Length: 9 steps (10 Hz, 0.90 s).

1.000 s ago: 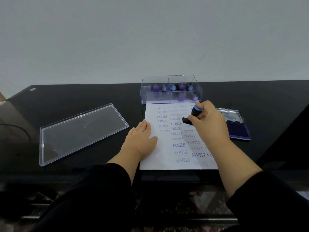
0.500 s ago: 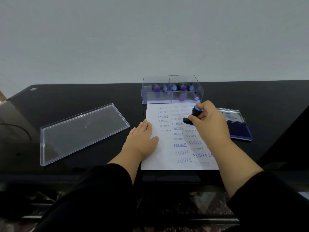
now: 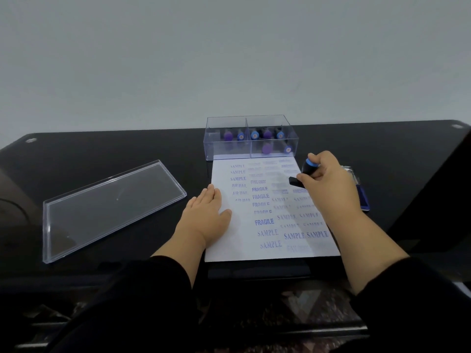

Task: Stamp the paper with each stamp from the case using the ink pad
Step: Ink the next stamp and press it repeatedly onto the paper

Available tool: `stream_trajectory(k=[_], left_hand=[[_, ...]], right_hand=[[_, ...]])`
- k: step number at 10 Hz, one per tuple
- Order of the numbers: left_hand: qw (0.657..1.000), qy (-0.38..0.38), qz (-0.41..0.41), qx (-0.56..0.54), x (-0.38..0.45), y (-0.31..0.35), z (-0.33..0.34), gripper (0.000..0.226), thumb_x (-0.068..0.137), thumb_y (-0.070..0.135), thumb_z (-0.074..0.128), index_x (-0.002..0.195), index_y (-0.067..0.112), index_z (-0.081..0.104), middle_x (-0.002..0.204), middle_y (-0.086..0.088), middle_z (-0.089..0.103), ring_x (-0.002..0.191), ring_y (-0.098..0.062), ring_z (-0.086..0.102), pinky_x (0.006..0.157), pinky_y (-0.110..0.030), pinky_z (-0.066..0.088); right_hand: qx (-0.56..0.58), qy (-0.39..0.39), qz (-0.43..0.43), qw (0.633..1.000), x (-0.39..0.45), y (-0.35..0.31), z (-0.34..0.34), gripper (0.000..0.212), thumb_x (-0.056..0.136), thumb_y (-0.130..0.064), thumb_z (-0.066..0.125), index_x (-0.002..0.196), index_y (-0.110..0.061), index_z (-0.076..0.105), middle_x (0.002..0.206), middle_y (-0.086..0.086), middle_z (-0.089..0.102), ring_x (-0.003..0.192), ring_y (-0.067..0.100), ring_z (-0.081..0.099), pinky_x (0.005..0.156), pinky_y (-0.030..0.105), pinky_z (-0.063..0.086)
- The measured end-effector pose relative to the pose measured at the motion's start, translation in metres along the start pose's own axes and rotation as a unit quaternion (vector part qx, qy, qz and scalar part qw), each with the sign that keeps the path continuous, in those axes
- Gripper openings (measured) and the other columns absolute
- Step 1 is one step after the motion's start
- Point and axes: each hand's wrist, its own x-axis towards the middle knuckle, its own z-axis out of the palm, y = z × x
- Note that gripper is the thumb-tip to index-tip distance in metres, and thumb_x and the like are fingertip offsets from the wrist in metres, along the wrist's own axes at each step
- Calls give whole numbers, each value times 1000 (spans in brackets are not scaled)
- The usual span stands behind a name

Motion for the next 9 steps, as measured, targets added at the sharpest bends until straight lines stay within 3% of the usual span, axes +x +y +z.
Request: stream_trajectory(k=[1, 3, 9], left_hand=[[1000, 6, -1, 3, 0, -1, 1, 62, 101, 35, 24, 152, 11, -3, 159, -3, -9, 147, -15, -6, 118, -31, -2], [1000, 9, -3, 12, 2, -1, 3, 61, 101, 36, 22, 152, 12, -3, 159, -2, -9, 147, -14, -6, 118, -31, -1], [1000, 8, -5, 19, 2, 0, 3, 61, 102, 36, 21, 152, 12, -4, 159, -2, -10, 147, -14, -6, 117, -30, -2]], right_hand=[[-23, 15, 19, 999, 2, 9, -12, 29, 91, -16, 60, 117, -20, 50, 86, -2, 62, 79, 18, 61, 67, 30, 52], [-136, 31, 55, 989, 8, 28, -30, 32, 92, -20, 59, 121, -23, 47, 94, 3, 61, 80, 20, 56, 61, 29, 42], [-176, 18, 96, 980, 4, 31, -29, 31, 91, -14, 53, 121, -21, 44, 92, 2, 54, 80, 25, 51, 60, 34, 45]])
